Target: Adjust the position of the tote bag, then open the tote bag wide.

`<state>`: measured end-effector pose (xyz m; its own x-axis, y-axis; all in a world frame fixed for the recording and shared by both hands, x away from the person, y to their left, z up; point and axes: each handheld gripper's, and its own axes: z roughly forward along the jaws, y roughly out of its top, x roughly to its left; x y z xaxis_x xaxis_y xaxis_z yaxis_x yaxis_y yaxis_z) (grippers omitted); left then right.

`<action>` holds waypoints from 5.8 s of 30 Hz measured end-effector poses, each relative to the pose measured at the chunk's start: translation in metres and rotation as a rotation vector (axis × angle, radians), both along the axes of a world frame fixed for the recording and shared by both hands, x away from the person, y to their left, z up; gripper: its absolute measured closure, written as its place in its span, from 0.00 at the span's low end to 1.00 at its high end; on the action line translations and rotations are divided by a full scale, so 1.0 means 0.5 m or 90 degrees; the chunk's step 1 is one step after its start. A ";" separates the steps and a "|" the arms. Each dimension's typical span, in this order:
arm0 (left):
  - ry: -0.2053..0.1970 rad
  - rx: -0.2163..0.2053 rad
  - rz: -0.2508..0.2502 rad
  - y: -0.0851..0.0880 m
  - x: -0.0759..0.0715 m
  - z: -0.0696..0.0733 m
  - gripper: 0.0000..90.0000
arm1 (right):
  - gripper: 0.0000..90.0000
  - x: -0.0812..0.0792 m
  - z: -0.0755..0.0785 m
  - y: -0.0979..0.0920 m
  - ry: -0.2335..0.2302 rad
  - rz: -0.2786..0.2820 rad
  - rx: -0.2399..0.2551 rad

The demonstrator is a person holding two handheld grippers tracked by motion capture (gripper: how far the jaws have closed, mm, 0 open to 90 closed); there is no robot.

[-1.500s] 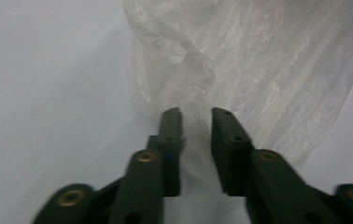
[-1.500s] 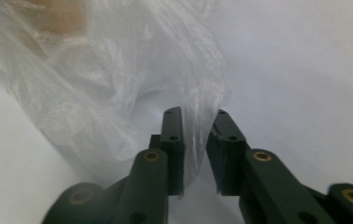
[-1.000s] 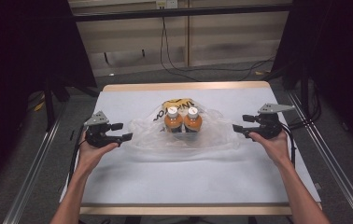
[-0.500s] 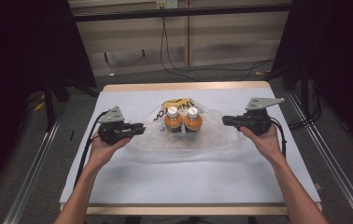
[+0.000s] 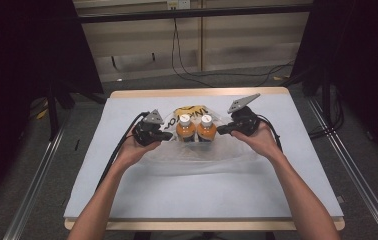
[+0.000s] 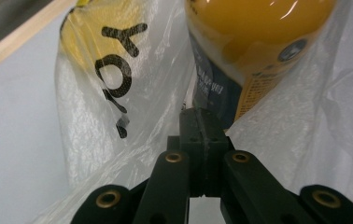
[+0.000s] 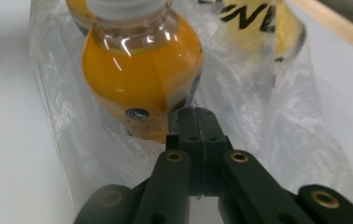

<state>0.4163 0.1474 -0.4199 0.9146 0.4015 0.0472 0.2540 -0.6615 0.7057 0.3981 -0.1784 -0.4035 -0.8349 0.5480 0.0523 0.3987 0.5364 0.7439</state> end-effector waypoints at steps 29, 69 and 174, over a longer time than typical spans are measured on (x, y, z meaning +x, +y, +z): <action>0.005 0.184 -0.027 -0.021 0.008 -0.086 1.00 | 1.00 0.038 -0.124 0.026 0.107 -0.005 -0.153; 0.022 0.211 0.029 0.106 0.036 -0.083 1.00 | 1.00 -0.039 -0.117 -0.154 0.024 -0.064 -0.284; 0.030 -0.046 -0.050 -0.133 -0.080 -0.062 1.00 | 1.00 0.103 -0.097 0.047 0.097 0.011 -0.023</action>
